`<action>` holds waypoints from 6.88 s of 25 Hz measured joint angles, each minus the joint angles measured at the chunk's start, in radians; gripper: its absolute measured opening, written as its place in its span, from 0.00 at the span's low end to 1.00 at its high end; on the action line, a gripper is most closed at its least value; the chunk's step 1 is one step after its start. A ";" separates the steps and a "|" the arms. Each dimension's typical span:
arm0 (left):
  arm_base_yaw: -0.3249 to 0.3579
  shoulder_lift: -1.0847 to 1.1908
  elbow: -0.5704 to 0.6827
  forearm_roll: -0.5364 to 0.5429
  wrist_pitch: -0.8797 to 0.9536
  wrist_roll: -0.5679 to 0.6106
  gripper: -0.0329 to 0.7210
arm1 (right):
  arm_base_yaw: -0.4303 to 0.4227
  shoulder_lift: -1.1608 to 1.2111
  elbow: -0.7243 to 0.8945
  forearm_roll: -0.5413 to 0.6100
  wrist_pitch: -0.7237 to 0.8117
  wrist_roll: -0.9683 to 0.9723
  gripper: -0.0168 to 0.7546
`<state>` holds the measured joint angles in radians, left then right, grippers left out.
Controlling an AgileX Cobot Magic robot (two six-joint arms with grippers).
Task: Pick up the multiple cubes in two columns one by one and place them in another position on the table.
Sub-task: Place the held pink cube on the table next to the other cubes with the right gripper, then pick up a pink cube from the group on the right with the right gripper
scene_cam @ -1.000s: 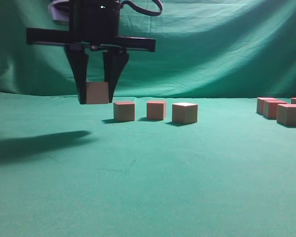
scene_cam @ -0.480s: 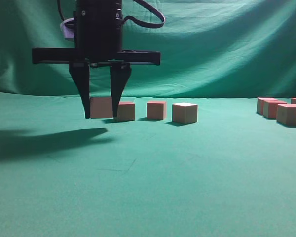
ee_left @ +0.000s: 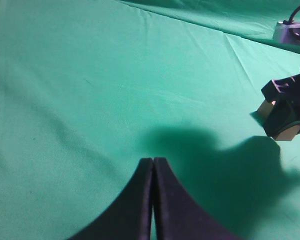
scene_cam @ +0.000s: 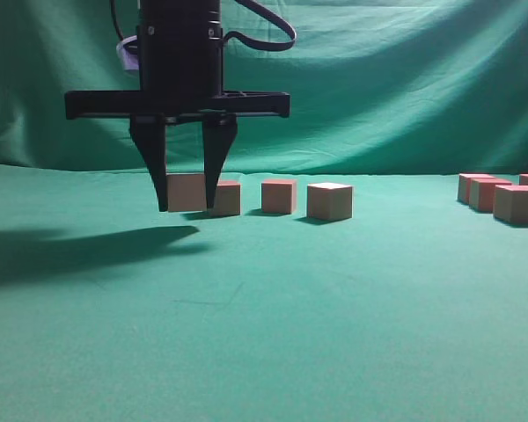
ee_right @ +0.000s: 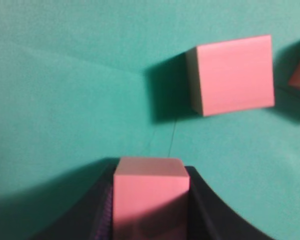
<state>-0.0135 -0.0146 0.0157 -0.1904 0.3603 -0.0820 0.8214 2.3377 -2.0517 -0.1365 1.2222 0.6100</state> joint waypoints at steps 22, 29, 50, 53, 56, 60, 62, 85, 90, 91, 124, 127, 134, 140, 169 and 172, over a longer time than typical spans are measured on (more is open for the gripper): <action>0.000 0.000 0.000 0.000 0.000 0.000 0.04 | -0.002 0.002 0.000 -0.021 -0.072 0.004 0.36; 0.000 0.000 0.000 0.000 0.000 0.000 0.04 | -0.002 0.018 0.000 -0.021 -0.066 0.017 0.36; 0.000 0.000 0.000 0.000 0.000 0.000 0.04 | -0.002 0.025 0.000 -0.030 -0.059 0.083 0.36; 0.000 0.000 0.000 0.000 0.000 0.000 0.04 | -0.002 0.025 0.000 -0.030 -0.059 0.083 0.36; 0.000 0.000 0.000 0.000 0.000 0.000 0.04 | -0.002 0.025 0.000 -0.030 -0.059 0.084 0.36; 0.000 0.000 0.000 0.000 0.000 0.000 0.04 | -0.002 0.025 0.000 -0.030 -0.065 0.084 0.36; 0.000 0.000 0.000 0.000 0.000 0.000 0.04 | -0.002 0.025 0.000 -0.030 -0.067 0.084 0.36; 0.000 0.000 0.000 0.000 0.000 0.000 0.04 | -0.002 0.024 -0.120 0.037 0.008 -0.102 0.77; 0.000 0.000 0.000 0.000 0.000 0.000 0.04 | -0.002 -0.053 -0.137 0.085 0.014 -0.225 0.77; 0.000 0.000 0.000 0.000 0.000 0.000 0.04 | -0.002 -0.072 -0.137 0.085 0.015 -0.254 0.77; 0.000 0.000 0.000 0.000 0.000 0.000 0.04 | -0.527 -0.685 0.805 -0.074 -0.145 -0.266 0.77; 0.000 0.000 0.000 0.000 0.000 0.000 0.04 | -0.547 -0.685 0.845 -0.039 -0.243 -0.266 0.77; 0.000 0.000 0.000 0.000 0.000 0.000 0.04 | -0.547 -0.628 0.847 -0.064 -0.352 -0.266 0.77; 0.000 0.000 0.000 0.000 0.000 0.000 0.04 | -0.547 -0.545 0.847 -0.105 -0.420 -0.262 0.77; 0.000 0.000 0.000 0.000 0.000 0.000 0.04 | -0.547 -0.452 0.791 -0.134 -0.425 -0.215 0.39; 0.000 0.000 0.000 0.000 0.000 0.000 0.04 | -0.528 -0.528 0.746 -0.116 -0.330 -0.267 0.39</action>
<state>-0.0135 -0.0146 0.0157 -0.1904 0.3603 -0.0820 0.2938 1.8094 -1.3057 -0.2525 0.8921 0.3434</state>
